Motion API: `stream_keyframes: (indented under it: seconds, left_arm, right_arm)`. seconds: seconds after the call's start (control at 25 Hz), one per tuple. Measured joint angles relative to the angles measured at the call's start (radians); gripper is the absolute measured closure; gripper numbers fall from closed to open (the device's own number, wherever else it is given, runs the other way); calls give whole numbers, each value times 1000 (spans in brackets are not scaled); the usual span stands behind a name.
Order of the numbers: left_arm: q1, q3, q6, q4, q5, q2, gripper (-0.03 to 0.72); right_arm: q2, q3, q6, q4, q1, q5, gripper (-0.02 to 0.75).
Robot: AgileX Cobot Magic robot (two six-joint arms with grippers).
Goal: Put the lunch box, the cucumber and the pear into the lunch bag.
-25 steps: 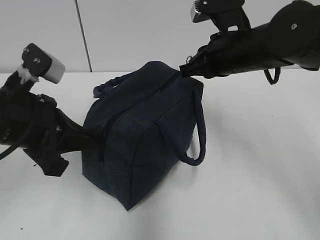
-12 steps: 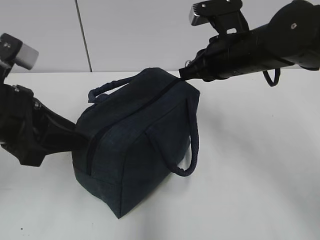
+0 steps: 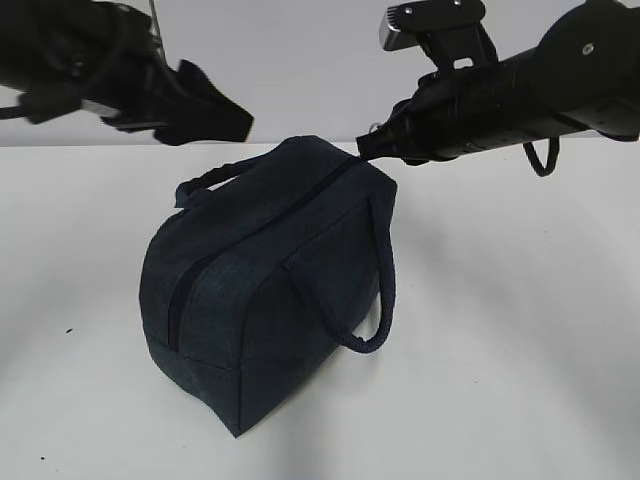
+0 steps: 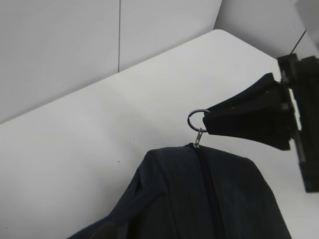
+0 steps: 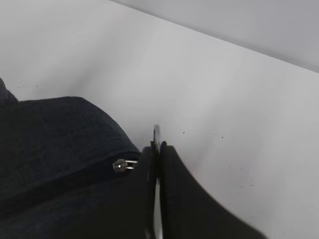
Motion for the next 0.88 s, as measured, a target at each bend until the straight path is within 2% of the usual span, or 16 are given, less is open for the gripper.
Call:
stream_keyframes:
  seconds: [0.08,0.24,0.52,0.6,0.72,0.76,0.88]
  left_arm:
    - [-11,-63,-64,41,10,70,307]
    - [-14,-133,-99,64,29,156,308]
    - [-39,-148,-109,65,45,190,317]
    - [-49,-149,-129,71,47,211,377]
    - [-54,-149,-159,77,51,238,591]
    - [-54,-149,-162,77,51,239,641]
    - [-55,-149,-166,85,45,230,684]
  right_arm:
    - [0,0,0,6,0,2,732]
    - [0,-2,0,21,0,7,732]
    - [0,-2,0,33,0,7,732]
    - [0,-2,0,35,0,7,732]
    - [0,-2,0,37,0,7,732]
    - [0,-2,0,42,0,9,732]
    - [6,-2,0,44,-2,9,732]
